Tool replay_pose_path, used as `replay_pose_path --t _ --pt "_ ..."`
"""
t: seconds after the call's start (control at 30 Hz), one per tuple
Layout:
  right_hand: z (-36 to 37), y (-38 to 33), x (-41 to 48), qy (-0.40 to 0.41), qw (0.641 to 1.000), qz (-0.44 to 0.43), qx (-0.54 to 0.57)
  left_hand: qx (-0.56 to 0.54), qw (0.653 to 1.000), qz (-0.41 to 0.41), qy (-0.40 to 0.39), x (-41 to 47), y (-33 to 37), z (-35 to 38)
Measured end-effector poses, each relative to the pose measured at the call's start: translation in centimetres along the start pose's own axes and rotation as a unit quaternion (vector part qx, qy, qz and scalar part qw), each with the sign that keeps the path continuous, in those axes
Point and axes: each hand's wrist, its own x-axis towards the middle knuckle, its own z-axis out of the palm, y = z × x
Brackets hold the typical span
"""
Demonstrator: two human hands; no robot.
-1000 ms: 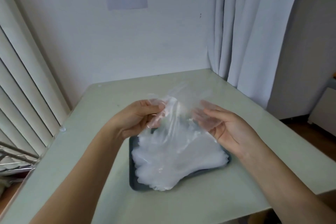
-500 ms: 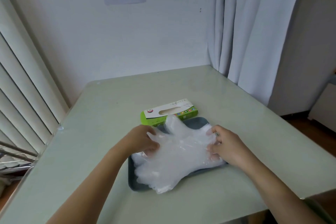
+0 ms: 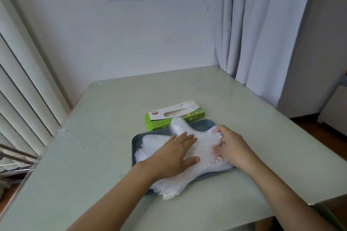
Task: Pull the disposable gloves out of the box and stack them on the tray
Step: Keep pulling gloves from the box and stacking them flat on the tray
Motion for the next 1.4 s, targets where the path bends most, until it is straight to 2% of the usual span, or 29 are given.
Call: replay_pose_path --t 0.07,0.13,0.2,0.23,0.27,0.3,0.37,0.4,0.47,0.57,0.77,0.83,0.9,0.97,1.07,1.1,1.3,1.4 --pt "0.1 -0.1 -0.2 0.009 1.000 0.007 -0.023 0.006 0.998 -0.015 -0.057 0.4 -0.4 0.6" --pt "0.3 0.1 -0.5 0.067 0.995 -0.021 -0.075 0.004 0.997 -0.018 -0.081 0.6 -0.8 1.0" --pt "0.9 -0.1 -0.9 0.178 0.967 -0.154 -0.095 0.009 0.996 -0.018 -0.084 0.7 -1.0 1.2" --pt "1.3 -0.4 -1.0 0.202 0.950 -0.218 -0.096 0.013 0.996 -0.018 -0.083 0.8 -1.1 1.4" --pt "1.8 -0.7 -1.0 0.188 0.942 -0.262 -0.096 0.015 0.996 -0.017 -0.081 0.8 -1.2 1.6" --pt "2.1 -1.2 -1.1 0.127 0.948 -0.275 -0.099 0.016 0.997 -0.016 -0.077 0.9 -1.3 1.8" --pt "3.1 -1.4 -1.1 -0.049 0.965 -0.230 -0.118 0.020 0.997 -0.016 -0.067 0.9 -1.4 2.3" --pt "3.4 -1.0 -0.8 -0.122 0.962 -0.195 -0.147 0.022 0.997 -0.021 -0.065 0.8 -1.4 2.5" --pt "3.3 -0.3 -0.3 -0.185 0.938 -0.160 -0.246 0.021 0.997 -0.041 -0.068 0.5 -1.8 2.6" --pt "2.2 0.1 0.3 -0.217 0.915 -0.127 -0.315 0.017 0.993 -0.078 -0.089 -0.5 -2.8 2.3" --pt "0.3 -0.7 0.6 -0.251 0.909 -0.113 -0.314 0.080 0.972 -0.141 -0.172 -2.7 -4.4 0.2" --pt "-0.3 -1.7 1.0 -0.250 0.902 -0.105 -0.336 0.078 0.965 -0.152 -0.198 -3.2 -4.4 -1.1" --pt "-0.7 -2.9 1.9 -0.213 0.901 -0.133 -0.353 0.035 0.961 -0.172 -0.214 -3.3 -4.3 -3.0" --pt "-1.1 -4.2 3.4 -0.137 0.913 -0.178 -0.341 -0.014 0.966 -0.199 -0.167 -2.6 -4.5 -4.7" --pt "-0.7 -5.7 7.1 -0.067 0.931 -0.238 -0.268 -0.060 0.968 -0.246 0.000 -0.6 -6.2 -6.2" --pt "-0.4 -6.2 8.2 -0.061 0.931 -0.251 -0.257 -0.077 0.963 -0.256 0.033 0.1 -7.0 -6.2" --pt "2.4 -7.5 13.7 -0.119 0.918 -0.298 -0.233 -0.164 0.955 -0.239 0.061 3.9 -9.4 -5.0" --pt "3.8 -7.5 15.4 -0.133 0.919 -0.293 -0.227 -0.167 0.950 -0.258 0.058 5.6 -10.2 -3.8"
